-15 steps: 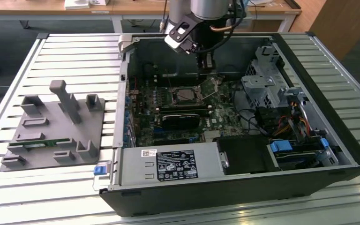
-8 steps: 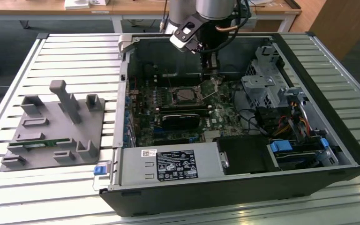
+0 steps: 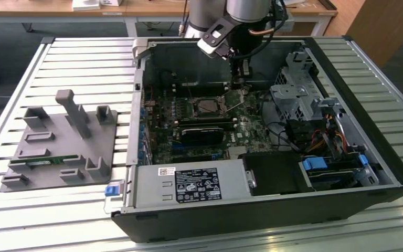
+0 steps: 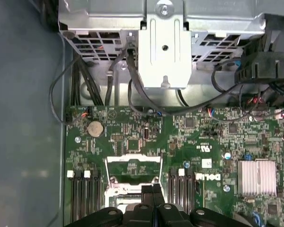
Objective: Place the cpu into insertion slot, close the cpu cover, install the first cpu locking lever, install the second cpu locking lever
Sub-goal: 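Close the cpu cover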
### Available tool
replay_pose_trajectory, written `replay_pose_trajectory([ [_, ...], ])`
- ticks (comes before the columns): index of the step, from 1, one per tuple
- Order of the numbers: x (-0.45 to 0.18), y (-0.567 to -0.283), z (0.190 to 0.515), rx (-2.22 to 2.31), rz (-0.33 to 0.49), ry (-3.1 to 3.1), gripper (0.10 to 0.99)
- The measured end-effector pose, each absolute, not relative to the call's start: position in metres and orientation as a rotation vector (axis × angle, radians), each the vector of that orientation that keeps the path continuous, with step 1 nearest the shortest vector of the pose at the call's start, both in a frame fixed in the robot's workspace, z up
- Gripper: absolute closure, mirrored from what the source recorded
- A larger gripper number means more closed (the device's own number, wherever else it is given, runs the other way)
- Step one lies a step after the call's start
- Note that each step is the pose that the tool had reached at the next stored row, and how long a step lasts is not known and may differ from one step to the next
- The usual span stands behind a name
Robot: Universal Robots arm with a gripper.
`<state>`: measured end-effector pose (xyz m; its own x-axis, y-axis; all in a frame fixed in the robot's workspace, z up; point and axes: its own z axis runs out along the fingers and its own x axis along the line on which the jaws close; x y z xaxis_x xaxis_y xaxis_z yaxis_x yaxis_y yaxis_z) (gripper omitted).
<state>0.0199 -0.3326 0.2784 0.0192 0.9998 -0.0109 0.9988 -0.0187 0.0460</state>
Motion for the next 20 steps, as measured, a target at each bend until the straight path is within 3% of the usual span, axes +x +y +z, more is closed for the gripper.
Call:
replay_pose_trajectory([
  [20, 0.046, -0.332, 0.266, 2.196, 0.035, 2.192, 0.98],
])
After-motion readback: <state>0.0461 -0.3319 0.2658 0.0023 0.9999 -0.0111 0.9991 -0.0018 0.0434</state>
